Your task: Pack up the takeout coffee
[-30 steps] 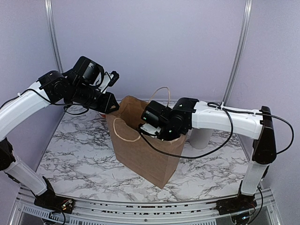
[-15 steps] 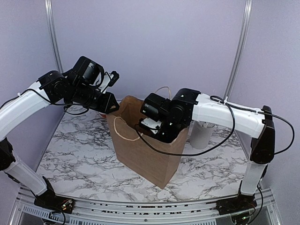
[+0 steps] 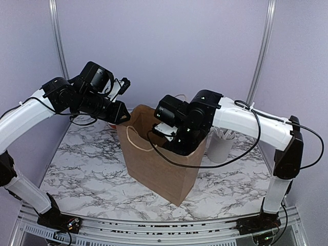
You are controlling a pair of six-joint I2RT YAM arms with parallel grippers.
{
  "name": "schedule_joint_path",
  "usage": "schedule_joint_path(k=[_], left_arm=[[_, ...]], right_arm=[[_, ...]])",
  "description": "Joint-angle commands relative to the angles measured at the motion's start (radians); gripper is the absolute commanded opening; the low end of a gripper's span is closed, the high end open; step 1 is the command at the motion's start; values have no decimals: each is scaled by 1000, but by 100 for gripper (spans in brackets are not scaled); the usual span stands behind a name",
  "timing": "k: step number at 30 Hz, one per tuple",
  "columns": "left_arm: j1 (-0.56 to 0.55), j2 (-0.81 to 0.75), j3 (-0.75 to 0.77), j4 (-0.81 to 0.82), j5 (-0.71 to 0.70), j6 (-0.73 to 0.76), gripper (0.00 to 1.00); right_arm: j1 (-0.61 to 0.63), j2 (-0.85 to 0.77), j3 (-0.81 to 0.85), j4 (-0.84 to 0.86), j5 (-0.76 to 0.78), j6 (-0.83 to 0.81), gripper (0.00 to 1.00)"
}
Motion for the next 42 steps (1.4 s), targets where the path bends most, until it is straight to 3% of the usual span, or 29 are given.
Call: schedule_joint_path(k=[1, 20, 33, 42], left_arm=[[6, 5, 15, -19, 12, 7, 18], [6, 3, 16, -19, 22, 7, 18], [4, 2, 21, -16, 52, 7, 16], [4, 0, 19, -14, 52, 8, 16]], right_arm=[[10, -4, 63, -22, 26, 18, 82], [9, -36, 107, 56, -32, 31, 89], [4, -39, 23, 174, -127, 16, 89], [-5, -11, 111, 190, -118, 8, 89]])
